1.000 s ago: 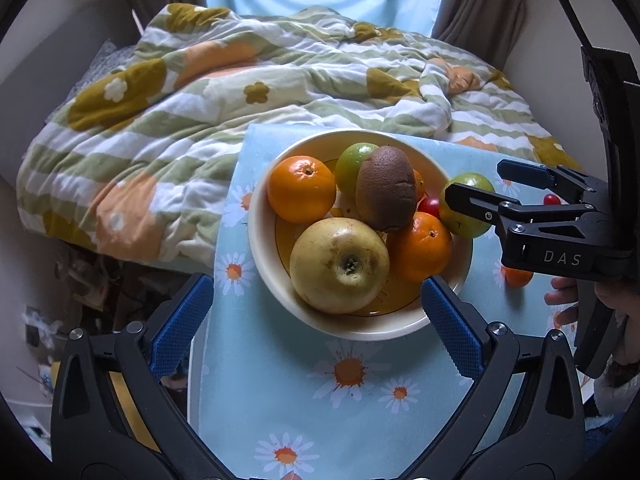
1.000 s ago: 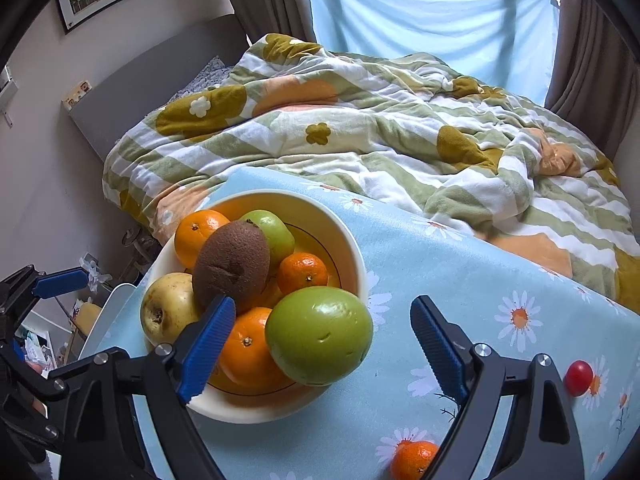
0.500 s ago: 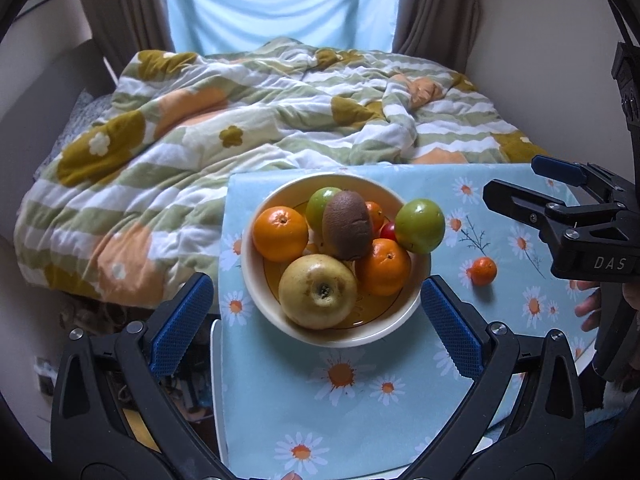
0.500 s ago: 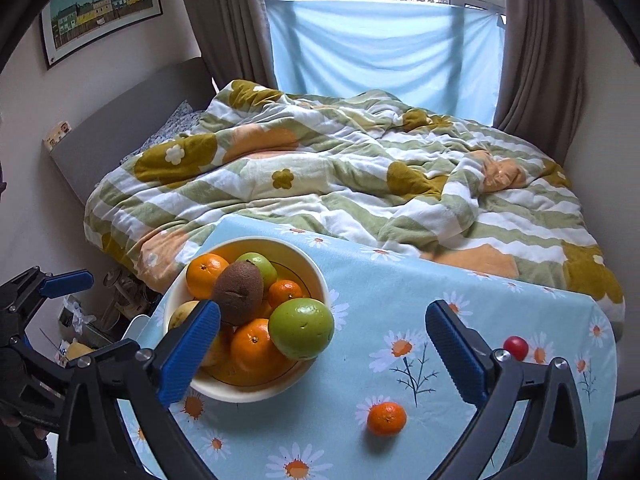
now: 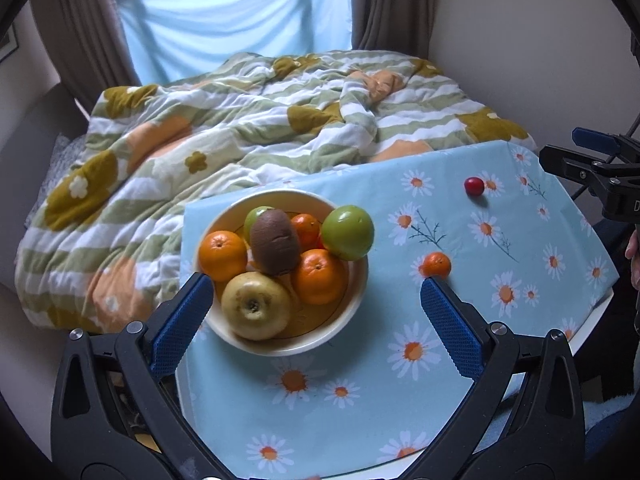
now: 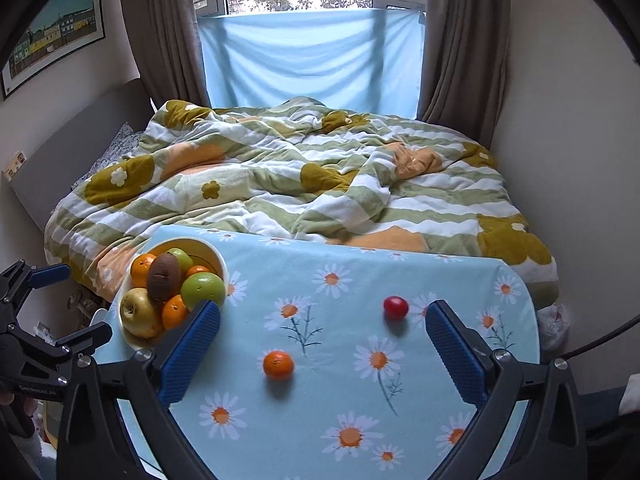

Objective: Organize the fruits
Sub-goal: 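Grasp the small mandarin with the left gripper while the right gripper grasps the other red tomato, then lower the mandarin into the plate and open the left gripper while the right gripper carries the tomato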

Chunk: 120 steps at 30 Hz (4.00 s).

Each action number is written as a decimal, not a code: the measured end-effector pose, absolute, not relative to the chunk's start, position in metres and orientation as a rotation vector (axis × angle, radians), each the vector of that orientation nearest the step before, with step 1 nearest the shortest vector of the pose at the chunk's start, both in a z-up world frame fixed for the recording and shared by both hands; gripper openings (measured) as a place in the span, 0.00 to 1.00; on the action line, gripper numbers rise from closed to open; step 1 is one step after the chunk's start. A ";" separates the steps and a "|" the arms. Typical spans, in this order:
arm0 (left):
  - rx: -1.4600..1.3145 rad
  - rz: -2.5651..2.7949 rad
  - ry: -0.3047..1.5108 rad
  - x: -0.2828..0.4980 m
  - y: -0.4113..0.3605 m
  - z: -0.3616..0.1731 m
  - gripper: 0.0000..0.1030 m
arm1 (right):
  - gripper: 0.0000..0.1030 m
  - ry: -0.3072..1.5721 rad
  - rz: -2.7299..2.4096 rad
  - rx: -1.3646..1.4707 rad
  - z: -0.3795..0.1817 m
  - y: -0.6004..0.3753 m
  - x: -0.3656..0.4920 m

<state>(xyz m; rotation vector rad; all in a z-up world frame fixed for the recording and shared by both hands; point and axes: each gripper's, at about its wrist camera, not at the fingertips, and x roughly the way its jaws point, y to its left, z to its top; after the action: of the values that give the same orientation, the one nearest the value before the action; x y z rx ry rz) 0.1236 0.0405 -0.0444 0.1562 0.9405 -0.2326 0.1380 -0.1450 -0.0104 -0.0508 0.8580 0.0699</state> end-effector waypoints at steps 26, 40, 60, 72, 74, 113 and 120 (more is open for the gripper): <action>-0.100 0.047 1.046 0.144 -0.101 -0.164 0.77 | 0.99 1.038 0.411 -0.157 -0.134 -0.266 0.222; -0.103 0.066 1.050 0.150 -0.107 -0.197 0.42 | 0.95 1.043 0.481 -0.204 -0.171 -0.257 0.233; -0.150 0.101 1.063 0.139 -0.080 -0.197 0.41 | 0.29 1.025 0.517 -0.298 -0.184 -0.230 0.243; -0.157 0.111 1.028 0.127 -0.068 -0.168 0.41 | 0.26 1.012 0.547 -0.265 -0.157 -0.216 0.228; -0.163 0.116 1.016 0.122 -0.063 -0.158 0.41 | 0.26 1.009 0.560 -0.262 -0.149 -0.210 0.223; -0.059 -0.111 0.963 0.146 0.160 -0.088 0.41 | 0.26 0.985 0.419 -0.114 -0.068 -0.008 0.149; -0.002 -0.205 1.023 0.182 0.173 -0.117 0.41 | 0.26 1.015 0.339 -0.084 -0.081 0.011 0.155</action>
<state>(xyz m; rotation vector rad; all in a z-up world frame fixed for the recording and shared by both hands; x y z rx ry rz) 0.1824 0.1733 -0.1166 -0.0017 1.0226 -0.2052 0.1550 0.0108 -0.0811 -0.0844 1.0146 0.3391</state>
